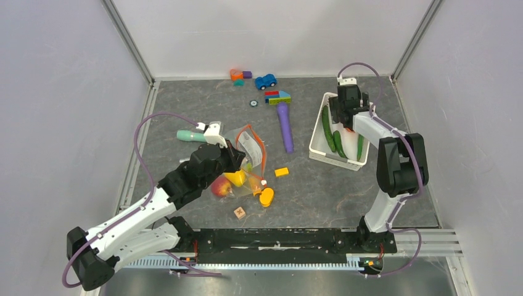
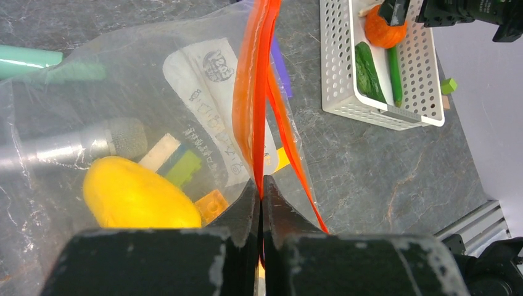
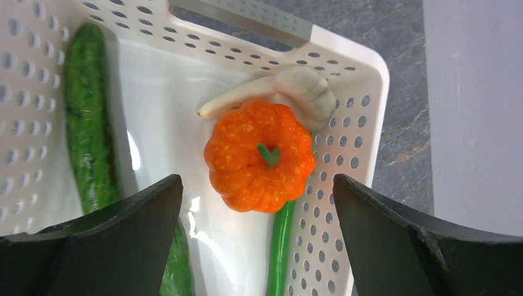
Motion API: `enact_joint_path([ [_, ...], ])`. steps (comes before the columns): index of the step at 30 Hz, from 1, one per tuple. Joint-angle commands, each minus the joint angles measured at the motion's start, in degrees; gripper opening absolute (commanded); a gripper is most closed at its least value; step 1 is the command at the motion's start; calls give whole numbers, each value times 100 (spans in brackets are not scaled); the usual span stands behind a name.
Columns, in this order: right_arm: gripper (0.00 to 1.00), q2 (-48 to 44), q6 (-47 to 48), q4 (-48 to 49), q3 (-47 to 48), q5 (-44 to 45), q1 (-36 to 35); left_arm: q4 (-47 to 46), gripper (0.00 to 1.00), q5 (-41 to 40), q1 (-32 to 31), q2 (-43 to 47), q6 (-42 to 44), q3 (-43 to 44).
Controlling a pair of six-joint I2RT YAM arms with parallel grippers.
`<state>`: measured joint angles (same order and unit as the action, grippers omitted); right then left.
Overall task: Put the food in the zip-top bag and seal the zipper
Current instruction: Pick up the fake vegetable from the bin.
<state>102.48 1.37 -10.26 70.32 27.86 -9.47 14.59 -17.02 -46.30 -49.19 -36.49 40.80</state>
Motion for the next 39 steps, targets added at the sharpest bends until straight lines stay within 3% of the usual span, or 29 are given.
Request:
enact_joint_path([
  [1, 98, 264, -57, 120, 260, -474, 261, -141, 2, -52, 7, -7, 130, 61],
  [15, 97, 968, -128, 75, 544, -1058, 706, -194, 2, 8, 12, -107, 138, 75],
  [21, 77, 931, -128, 50, 496, -1447, 715, -197, 2, 4, 7, -82, 149, 64],
  [28, 49, 190, -384, 118, 107, -1500, 714, -193, 2, -21, 7, -56, 150, 51],
  [36, 40, -960, -737, 280, -573, -2213, 707, -204, 2, 23, 12, 8, 136, 34],
  [39, 36, -1493, -937, 587, -1010, -3052, 701, -193, 2, 29, 8, 34, 142, 34],
])
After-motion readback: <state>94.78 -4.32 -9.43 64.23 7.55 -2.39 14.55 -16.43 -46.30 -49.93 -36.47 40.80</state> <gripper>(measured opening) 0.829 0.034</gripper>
